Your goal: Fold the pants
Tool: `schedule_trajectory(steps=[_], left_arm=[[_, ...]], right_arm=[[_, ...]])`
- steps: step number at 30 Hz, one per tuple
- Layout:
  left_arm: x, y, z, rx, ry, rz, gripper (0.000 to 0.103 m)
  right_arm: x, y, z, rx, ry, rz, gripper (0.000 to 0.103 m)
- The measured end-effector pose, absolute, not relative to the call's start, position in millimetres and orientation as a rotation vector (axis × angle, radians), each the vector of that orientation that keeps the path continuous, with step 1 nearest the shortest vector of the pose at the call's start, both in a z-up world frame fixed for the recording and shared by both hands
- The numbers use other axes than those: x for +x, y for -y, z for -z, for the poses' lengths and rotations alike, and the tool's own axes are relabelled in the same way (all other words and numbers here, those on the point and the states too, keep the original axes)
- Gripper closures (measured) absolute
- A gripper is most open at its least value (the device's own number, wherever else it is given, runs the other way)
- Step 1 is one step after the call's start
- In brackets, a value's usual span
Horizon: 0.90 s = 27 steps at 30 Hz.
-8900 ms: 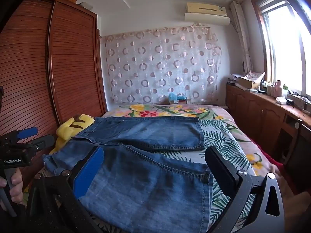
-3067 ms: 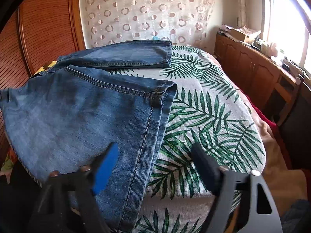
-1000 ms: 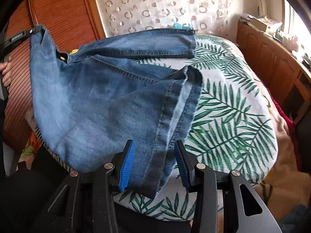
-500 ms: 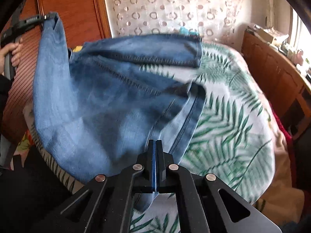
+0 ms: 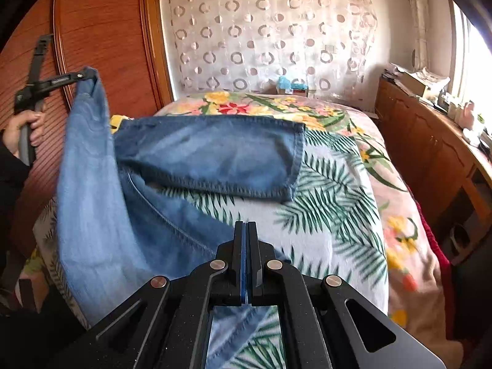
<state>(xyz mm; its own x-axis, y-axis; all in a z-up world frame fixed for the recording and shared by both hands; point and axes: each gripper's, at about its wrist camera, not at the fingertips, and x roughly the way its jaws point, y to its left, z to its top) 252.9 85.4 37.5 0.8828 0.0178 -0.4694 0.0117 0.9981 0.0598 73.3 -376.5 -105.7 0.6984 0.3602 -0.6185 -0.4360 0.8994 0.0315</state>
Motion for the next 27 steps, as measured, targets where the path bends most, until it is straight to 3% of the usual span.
schedule_trajectory(steps=[9,11,15,27], left_arm=[[313,-81,-2,0.091,-0.585,-0.004,0.091],[316,-77,5,0.103,-0.6,0.002,0.091],[310,-70,16,0.115,-0.615,0.015,0.091],[284,-78,22,0.097,-0.633,0.014,0.091]], right_arm=[[111,356,114,-0.1,-0.694,-0.457,0.101],[112,346,115,-0.088,-0.704,-0.489,0.096],[120,313,128,-0.104,-0.726,-0.562,0.071],[109,241,151,-0.143,-0.772,-0.754,0.07]])
